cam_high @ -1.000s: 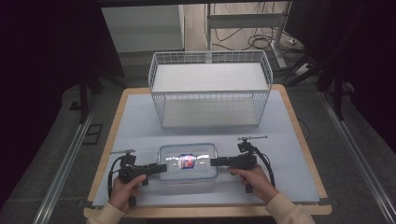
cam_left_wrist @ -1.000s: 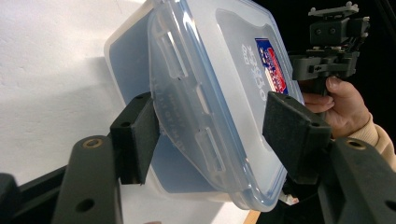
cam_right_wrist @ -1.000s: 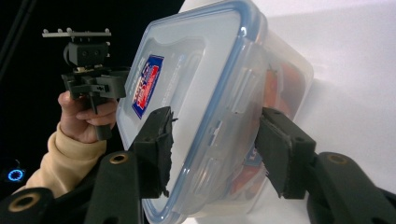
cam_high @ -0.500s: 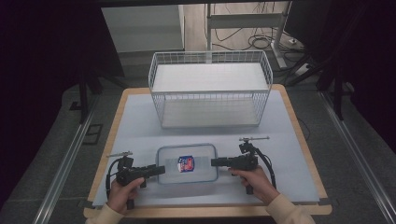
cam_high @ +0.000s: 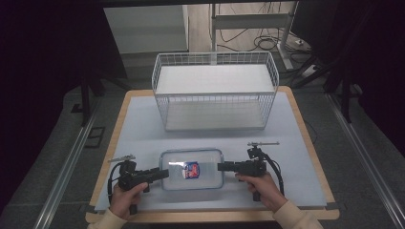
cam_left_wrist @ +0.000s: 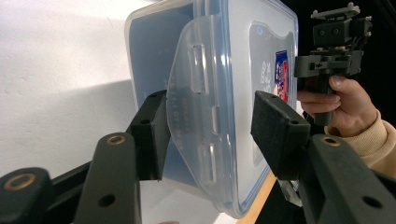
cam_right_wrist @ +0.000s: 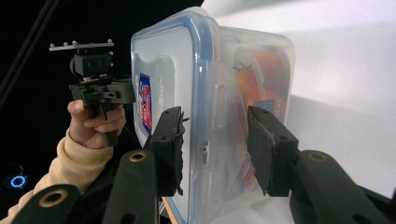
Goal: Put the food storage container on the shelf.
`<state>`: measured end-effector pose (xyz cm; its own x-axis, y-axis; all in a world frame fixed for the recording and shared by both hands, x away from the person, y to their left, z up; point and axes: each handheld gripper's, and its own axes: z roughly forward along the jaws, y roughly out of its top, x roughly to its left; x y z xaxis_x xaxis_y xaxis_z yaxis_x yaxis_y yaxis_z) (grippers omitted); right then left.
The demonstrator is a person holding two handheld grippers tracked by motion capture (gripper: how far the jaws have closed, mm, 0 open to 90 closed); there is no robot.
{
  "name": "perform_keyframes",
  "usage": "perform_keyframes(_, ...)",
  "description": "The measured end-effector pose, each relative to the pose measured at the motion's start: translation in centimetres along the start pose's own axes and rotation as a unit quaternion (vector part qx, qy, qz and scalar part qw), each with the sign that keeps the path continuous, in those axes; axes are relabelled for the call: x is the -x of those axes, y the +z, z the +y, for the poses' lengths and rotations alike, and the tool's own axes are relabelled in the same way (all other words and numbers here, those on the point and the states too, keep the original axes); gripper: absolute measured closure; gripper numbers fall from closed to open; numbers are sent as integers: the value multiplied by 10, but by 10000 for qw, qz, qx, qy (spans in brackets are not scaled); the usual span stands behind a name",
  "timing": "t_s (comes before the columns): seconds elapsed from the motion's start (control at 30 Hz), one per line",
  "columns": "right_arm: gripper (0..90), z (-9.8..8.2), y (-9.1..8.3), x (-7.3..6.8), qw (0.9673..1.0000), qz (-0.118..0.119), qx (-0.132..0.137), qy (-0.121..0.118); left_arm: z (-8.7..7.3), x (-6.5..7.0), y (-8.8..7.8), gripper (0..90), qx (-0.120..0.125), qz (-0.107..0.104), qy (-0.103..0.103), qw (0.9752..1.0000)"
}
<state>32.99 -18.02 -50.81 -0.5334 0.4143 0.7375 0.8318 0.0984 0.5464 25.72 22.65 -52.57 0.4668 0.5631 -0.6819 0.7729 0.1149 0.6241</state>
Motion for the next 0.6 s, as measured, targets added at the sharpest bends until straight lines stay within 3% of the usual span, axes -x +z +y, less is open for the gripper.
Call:
perform_keyframes(0.3,578,1,-4,-5,9997,-69,164,-142,3,5,1,486,-55,44,111,9999)
perform_keyframes(0.6,578,10,-13,-14,9988,-79,353,-324,19,16,0,488,48,13,237,9997)
